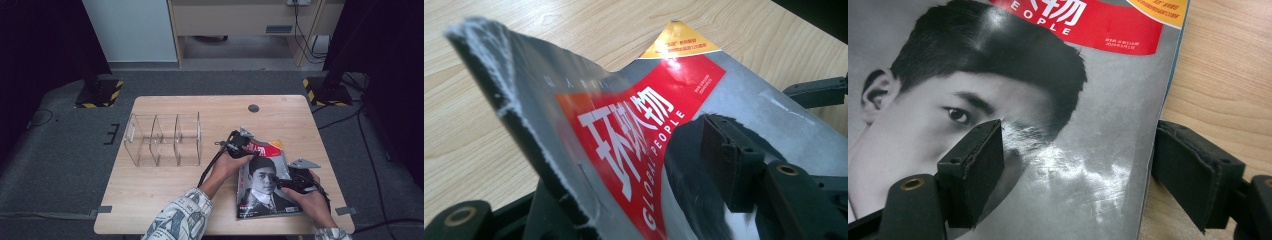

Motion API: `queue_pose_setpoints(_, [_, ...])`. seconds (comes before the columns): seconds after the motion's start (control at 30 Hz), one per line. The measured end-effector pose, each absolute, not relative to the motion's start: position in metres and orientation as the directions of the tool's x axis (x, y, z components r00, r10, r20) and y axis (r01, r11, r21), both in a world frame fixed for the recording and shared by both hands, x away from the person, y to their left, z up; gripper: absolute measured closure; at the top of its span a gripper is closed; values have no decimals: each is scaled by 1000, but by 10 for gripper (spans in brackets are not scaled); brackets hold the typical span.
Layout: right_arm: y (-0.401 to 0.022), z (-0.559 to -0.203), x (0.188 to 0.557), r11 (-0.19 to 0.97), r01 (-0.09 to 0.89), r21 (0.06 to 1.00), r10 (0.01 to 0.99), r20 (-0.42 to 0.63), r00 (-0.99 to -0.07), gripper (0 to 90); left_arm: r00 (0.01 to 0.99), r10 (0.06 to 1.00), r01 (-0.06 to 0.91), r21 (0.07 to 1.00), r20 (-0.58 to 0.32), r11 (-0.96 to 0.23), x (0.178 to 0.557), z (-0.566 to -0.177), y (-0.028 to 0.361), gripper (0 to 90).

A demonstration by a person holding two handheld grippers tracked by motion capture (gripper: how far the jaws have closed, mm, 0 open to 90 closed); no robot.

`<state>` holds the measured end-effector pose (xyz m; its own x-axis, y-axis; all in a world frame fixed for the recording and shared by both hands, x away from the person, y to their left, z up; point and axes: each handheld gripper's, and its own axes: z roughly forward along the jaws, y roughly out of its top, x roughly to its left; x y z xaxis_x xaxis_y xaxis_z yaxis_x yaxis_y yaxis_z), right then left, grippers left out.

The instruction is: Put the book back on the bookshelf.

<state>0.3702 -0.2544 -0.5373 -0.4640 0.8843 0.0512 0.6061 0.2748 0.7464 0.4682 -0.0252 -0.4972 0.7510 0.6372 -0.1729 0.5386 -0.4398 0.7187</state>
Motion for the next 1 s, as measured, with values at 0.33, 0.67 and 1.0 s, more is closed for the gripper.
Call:
queue_pose_setpoints(0.33, [-254,-538,371,279,603,747,882,48,-468,214,769,608,538,716,-200,-445,466,-499,-28,529])
queue_pose_setpoints(0.67, [-254,-537,371,276,606,746,882,54,-468,214,766,604,555,700,-220,-449,467,-502,-30,589])
queue_pose_setpoints(1.0, [-254,-537,371,277,606,746,881,54,-469,213,755,621,564,692,-211,-450,465,-500,-32,704])
